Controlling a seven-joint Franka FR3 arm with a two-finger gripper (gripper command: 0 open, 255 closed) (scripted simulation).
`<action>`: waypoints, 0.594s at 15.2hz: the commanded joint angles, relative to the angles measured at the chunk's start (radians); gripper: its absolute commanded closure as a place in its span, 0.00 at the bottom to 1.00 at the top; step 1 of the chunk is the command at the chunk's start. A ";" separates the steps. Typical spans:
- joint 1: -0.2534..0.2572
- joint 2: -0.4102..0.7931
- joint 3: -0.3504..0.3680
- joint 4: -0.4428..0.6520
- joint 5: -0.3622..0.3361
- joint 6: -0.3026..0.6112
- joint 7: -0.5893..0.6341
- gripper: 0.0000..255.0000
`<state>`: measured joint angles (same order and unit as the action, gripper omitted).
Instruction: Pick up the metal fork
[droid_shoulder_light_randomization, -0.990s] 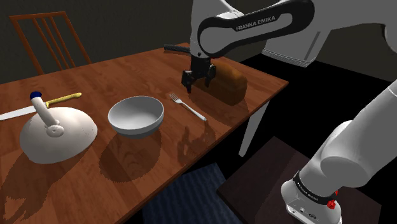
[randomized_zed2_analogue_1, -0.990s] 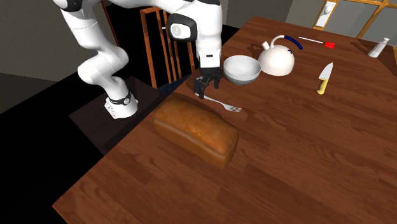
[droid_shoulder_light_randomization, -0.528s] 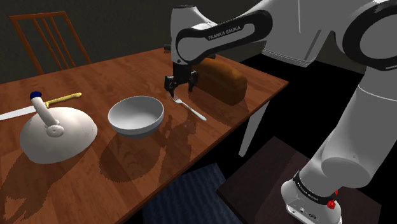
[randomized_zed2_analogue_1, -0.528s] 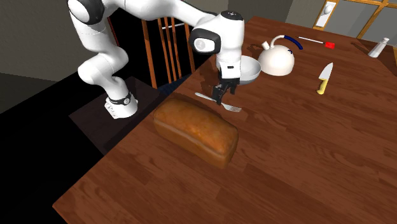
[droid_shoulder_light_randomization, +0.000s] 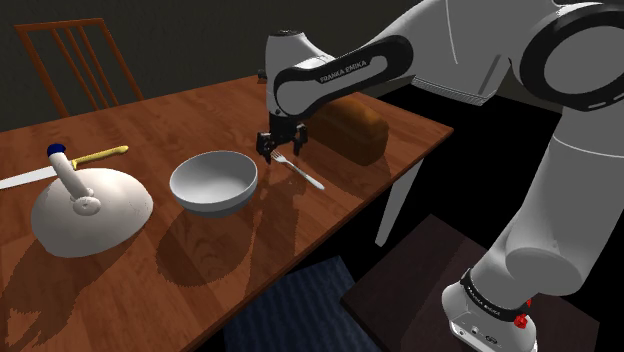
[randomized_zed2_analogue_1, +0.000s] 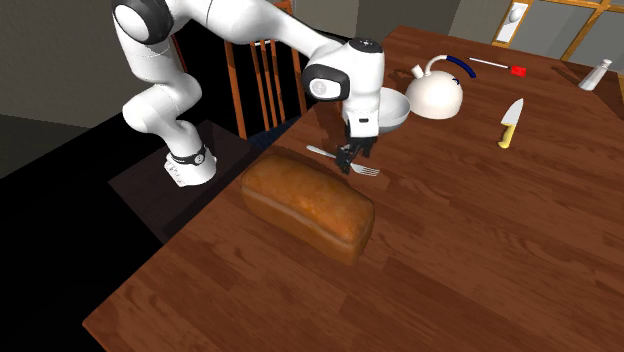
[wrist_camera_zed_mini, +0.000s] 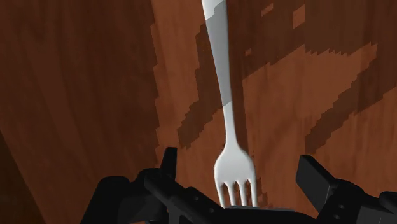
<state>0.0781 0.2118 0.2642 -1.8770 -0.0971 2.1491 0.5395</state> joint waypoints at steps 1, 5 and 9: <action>0.000 0.001 -0.001 -0.007 -0.001 0.008 0.000 0.00; -0.001 0.002 -0.001 -0.006 -0.001 0.008 0.000 1.00; -0.002 0.001 -0.001 -0.005 -0.001 0.006 -0.002 1.00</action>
<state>0.0746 0.2081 0.2610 -1.8784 -0.0987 2.1535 0.5369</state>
